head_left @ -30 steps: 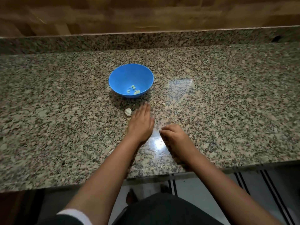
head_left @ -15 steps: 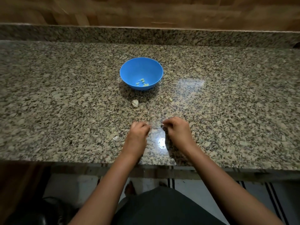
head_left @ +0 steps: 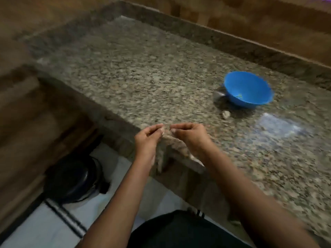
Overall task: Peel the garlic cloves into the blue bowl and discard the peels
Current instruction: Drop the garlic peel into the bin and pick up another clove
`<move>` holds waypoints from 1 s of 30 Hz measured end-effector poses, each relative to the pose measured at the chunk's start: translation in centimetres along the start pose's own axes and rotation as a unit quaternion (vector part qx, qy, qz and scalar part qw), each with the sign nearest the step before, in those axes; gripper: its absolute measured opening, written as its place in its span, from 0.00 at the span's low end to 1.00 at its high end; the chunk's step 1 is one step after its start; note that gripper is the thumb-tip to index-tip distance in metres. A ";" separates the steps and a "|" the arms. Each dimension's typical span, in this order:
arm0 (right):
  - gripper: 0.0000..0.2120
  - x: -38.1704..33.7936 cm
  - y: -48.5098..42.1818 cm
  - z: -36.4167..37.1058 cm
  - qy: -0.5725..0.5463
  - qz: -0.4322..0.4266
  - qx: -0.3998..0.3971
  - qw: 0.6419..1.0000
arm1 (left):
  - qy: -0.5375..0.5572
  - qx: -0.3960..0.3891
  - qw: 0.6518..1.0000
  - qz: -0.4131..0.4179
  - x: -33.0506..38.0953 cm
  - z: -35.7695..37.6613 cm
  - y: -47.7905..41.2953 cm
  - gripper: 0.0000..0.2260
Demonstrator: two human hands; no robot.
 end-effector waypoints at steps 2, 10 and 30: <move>0.06 0.1 -0.7 6.5 0.006 0.012 -0.059 0.998 | 0.040 0.047 0.998 0.012 1.8 -5.3 -0.8 0.07; 0.05 2.5 -2.2 29.8 0.037 0.037 -0.192 0.980 | 0.109 0.197 0.974 0.021 7.2 -27.7 -4.8 0.08; 0.12 16.8 -16.2 50.7 0.213 0.226 -0.168 0.936 | 0.088 0.352 0.925 -0.111 1.5 -47.1 -17.3 0.07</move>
Point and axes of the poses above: each hand's wrist, its own y-axis away from the middle knuckle, its own z-axis out of the palm, x = y × z, the point moved 7 cm from there along -y, towards the middle knuckle, and after that the axes turned 3 degrees about y, right-handed, at the moved point
